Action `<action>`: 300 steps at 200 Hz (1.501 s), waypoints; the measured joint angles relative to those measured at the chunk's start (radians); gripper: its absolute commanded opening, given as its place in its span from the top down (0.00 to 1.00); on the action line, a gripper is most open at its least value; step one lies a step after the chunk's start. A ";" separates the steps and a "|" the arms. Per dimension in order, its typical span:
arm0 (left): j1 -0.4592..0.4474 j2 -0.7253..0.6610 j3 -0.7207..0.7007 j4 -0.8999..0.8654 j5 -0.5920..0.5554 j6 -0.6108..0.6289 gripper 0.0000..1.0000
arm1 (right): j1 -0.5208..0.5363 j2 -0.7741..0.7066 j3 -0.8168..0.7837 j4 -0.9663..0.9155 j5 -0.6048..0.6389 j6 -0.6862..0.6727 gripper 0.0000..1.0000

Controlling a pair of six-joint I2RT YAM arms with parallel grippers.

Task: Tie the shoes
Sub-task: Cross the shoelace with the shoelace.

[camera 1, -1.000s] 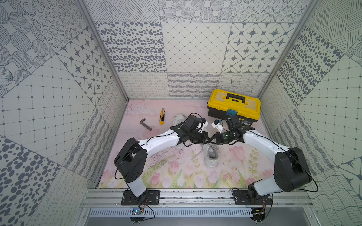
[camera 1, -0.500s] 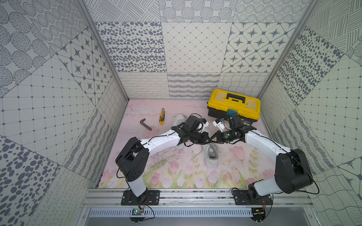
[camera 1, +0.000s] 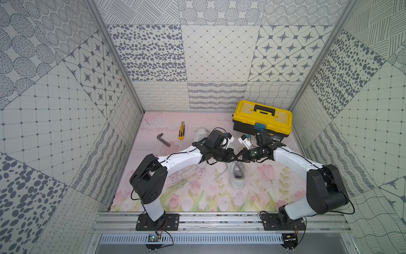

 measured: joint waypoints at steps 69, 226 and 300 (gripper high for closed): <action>0.003 -0.030 0.000 -0.022 -0.008 0.014 0.67 | 0.000 0.000 -0.010 0.019 0.001 0.000 1.00; 0.046 -0.023 -0.043 -0.044 -0.006 0.024 0.79 | 0.000 0.000 -0.011 0.019 0.003 0.000 1.00; 0.047 0.014 -0.042 -0.011 0.019 0.000 0.73 | 0.000 0.000 -0.011 0.019 0.003 0.000 1.00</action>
